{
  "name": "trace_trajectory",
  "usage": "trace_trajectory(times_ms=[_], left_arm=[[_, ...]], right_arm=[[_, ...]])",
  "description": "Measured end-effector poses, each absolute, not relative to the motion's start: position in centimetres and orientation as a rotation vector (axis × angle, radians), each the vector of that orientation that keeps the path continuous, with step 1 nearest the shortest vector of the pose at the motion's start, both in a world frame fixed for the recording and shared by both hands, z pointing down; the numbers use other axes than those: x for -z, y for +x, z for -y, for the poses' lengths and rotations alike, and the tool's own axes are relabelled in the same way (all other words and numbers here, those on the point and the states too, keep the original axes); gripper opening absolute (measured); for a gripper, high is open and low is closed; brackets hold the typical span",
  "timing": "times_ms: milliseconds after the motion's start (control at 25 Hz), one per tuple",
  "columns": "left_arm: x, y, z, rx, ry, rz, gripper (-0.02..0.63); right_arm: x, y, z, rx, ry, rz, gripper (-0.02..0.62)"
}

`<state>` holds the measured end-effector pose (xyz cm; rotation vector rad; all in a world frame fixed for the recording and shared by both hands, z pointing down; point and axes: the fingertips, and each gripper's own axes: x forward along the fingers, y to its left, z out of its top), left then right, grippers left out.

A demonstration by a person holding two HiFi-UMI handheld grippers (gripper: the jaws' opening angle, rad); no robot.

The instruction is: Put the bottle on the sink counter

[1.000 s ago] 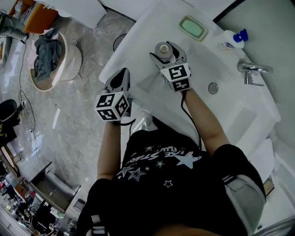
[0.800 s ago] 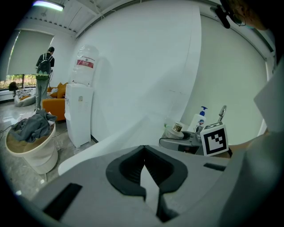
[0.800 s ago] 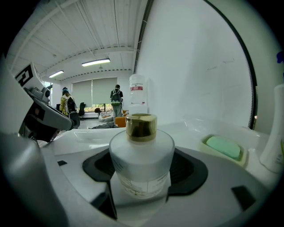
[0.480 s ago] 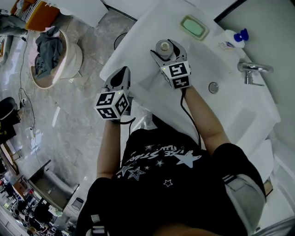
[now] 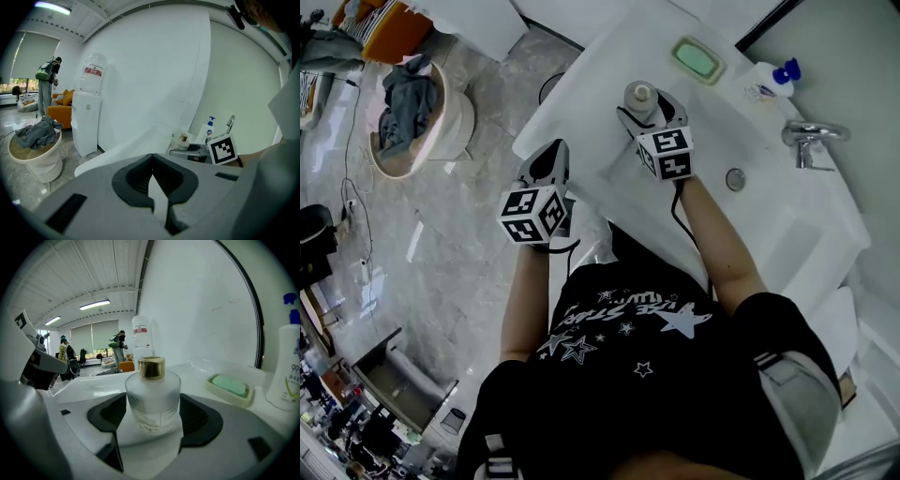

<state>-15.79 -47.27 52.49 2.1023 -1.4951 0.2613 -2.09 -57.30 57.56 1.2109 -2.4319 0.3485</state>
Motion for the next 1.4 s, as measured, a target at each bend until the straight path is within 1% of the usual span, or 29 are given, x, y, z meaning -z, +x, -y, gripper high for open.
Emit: trace_trajectory(times_ms=[320, 720, 760, 800, 840, 920, 1080, 1400], left_arm=[[-51.1, -16.1, 43.2, -0.205, 2.116, 1.504, 0.008], [-48.9, -17.2, 36.5, -0.146, 2.142, 1.531, 0.008], [-48.6, -17.4, 35.6, -0.142, 2.142, 1.535, 0.008], [-48.4, -17.6, 34.8, -0.136, 2.141, 1.54, 0.008], [-48.1, -17.9, 33.9, -0.128, 2.141, 1.544, 0.008], [-47.3, -18.4, 32.1, -0.117, 2.144, 1.553, 0.008], [-45.9, -19.4, 28.6, -0.113, 2.162, 1.571, 0.008], [-44.3, -20.8, 21.0, -0.099, 2.181, 1.592, 0.008]], right_arm=[[-56.1, -1.0, 53.5, -0.345, 1.244, 2.397, 0.324], [-50.6, -0.5, 48.2, -0.266, 1.318, 2.432, 0.318], [-49.9, -0.3, 47.6, -0.251, 1.353, 2.429, 0.265], [-49.2, -0.1, 46.9, -0.229, 1.4, 2.417, 0.133], [-48.5, 0.0, 46.3, -0.207, 1.44, 2.406, 0.068], [-47.3, -0.1, 44.7, -0.189, 1.48, 2.406, 0.023], [-45.3, -1.3, 41.1, -0.214, 1.482, 2.463, 0.006], [-43.4, -3.6, 32.9, -0.158, 1.375, 2.502, 0.006]])
